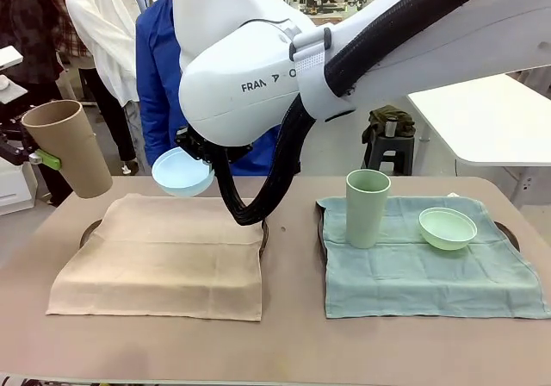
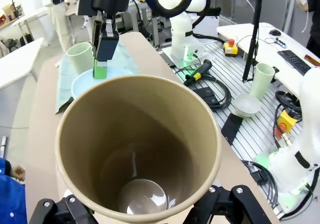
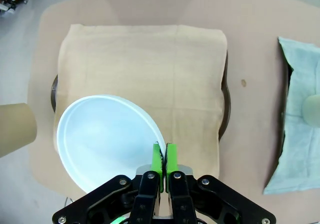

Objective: Set up a tray with a mat and arrange the tableware.
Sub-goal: Place the Picnic Bowl and Reusable plastic cup back onto the Handle tray in front of the human's position.

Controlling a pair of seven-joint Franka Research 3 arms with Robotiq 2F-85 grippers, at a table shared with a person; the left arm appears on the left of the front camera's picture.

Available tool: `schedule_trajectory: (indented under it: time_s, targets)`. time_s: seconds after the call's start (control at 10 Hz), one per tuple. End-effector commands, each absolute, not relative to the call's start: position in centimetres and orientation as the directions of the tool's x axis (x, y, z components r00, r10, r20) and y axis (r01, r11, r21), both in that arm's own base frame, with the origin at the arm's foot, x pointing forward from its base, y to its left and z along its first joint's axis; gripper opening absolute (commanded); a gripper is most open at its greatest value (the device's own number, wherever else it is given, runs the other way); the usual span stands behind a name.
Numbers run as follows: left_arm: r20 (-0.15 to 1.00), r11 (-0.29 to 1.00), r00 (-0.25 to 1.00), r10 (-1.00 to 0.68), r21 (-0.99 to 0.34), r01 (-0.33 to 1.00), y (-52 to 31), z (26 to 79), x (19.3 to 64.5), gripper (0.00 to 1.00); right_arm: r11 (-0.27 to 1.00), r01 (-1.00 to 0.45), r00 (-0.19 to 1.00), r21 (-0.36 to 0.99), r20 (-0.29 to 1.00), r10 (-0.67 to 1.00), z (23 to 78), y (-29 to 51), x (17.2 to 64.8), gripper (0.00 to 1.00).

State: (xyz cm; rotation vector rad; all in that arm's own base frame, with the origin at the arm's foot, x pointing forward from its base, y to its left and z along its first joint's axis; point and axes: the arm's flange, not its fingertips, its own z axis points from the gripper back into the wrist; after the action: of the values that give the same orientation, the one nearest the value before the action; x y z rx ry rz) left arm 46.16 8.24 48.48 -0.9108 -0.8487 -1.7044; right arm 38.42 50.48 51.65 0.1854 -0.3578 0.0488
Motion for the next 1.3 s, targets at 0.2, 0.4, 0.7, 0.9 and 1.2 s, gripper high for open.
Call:
schedule_trajectory:
  time_s: [0.2,0.4,0.7,0.9,1.2]
  targets:
    - [0.857,-0.301,-0.29,-0.425,0.169,0.939,6.6,44.6,48.4,0.87,0.972,-0.092,0.953,0.215,0.303,0.023,47.7,49.8,41.1,0.04]
    - [0.855,-0.312,-0.262,-0.447,0.126,0.942,5.9,42.5,49.3,0.87,0.97,-0.091,0.963,0.227,0.267,0.028,44.9,49.8,42.6,0.04]
    - [0.85,-0.343,-0.259,-0.458,0.1,0.934,5.2,39.1,50.3,0.87,0.97,-0.087,0.976,0.225,0.215,0.038,41.2,50.0,43.9,0.04]
    - [0.855,-0.353,-0.257,-0.452,0.093,0.931,5.0,37.0,51.1,0.87,0.972,-0.071,0.983,0.223,0.182,0.03,38.9,49.6,44.9,0.04]
    - [0.883,-0.354,-0.216,-0.416,0.062,0.933,4.8,34.4,52.7,0.87,0.976,-0.077,0.982,0.201,0.187,0.039,36.2,49.6,45.9,0.04]
